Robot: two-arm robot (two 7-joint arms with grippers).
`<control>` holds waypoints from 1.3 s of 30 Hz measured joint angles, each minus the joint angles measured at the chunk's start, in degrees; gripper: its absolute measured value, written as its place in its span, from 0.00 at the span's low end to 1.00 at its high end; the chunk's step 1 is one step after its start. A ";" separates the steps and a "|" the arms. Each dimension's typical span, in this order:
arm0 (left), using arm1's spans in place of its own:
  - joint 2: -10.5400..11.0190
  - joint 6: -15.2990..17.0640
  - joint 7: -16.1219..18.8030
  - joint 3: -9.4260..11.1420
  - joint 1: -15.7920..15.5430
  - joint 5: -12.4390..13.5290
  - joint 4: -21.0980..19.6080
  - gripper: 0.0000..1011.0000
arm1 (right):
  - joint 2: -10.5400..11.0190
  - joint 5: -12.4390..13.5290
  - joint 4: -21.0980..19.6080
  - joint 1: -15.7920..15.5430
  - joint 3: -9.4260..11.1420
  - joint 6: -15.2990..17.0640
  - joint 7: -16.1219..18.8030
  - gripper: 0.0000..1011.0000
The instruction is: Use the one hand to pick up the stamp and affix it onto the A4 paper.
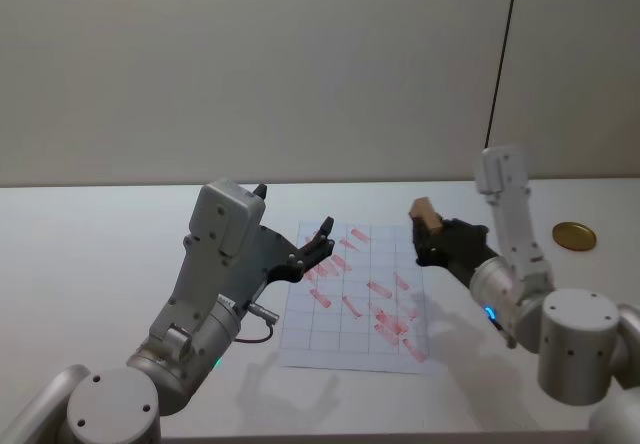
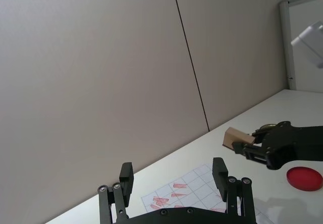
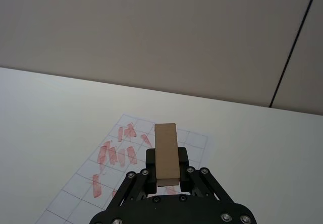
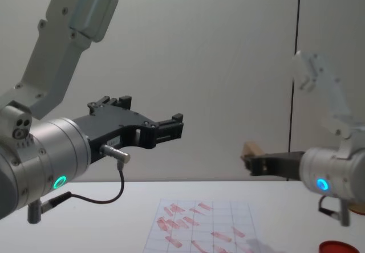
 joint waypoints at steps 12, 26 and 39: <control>0.00 0.00 0.00 0.00 0.00 0.00 0.00 0.98 | 3.10 1.87 -5.17 -3.87 2.63 3.06 -3.31 0.22; 0.00 0.00 0.00 0.00 0.00 0.00 0.00 0.98 | 5.93 3.04 -5.36 -7.09 5.16 5.32 -5.32 0.22; 0.00 0.00 0.00 0.00 0.00 0.00 0.00 0.98 | 5.98 3.16 2.54 -4.71 6.16 5.62 -4.72 0.22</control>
